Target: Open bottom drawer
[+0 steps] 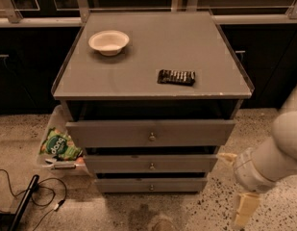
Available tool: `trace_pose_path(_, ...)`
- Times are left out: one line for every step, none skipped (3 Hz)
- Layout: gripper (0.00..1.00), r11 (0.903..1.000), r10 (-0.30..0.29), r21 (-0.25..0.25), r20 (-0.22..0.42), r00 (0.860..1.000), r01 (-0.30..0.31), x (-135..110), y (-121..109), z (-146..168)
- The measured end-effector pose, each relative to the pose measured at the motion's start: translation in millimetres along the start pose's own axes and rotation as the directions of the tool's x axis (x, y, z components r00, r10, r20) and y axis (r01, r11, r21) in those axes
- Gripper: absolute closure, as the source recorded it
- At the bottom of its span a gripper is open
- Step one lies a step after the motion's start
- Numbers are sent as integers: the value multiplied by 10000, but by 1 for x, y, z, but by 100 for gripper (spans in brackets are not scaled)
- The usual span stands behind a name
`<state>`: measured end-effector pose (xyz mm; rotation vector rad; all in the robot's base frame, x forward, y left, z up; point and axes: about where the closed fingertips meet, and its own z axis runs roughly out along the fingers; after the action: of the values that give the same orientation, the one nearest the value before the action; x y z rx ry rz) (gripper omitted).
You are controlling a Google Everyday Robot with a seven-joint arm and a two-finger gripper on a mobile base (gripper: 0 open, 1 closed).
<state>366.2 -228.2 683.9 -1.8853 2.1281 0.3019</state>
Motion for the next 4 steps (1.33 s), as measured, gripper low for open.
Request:
trace_pose_path(0, 9998, -31, -190, -16, 10000, 30, 7, -1, 14)
trace_pose_path(0, 9991, 32, -425, 108, 9999, -27, 8, -2, 28)
trace_pose_path(0, 9959, 9, -900, 295, 9996, 18, 29, 0, 90)
trace_pose_path(0, 9943, 27, -1061, 676, 9977, 45, 55, -7, 168)
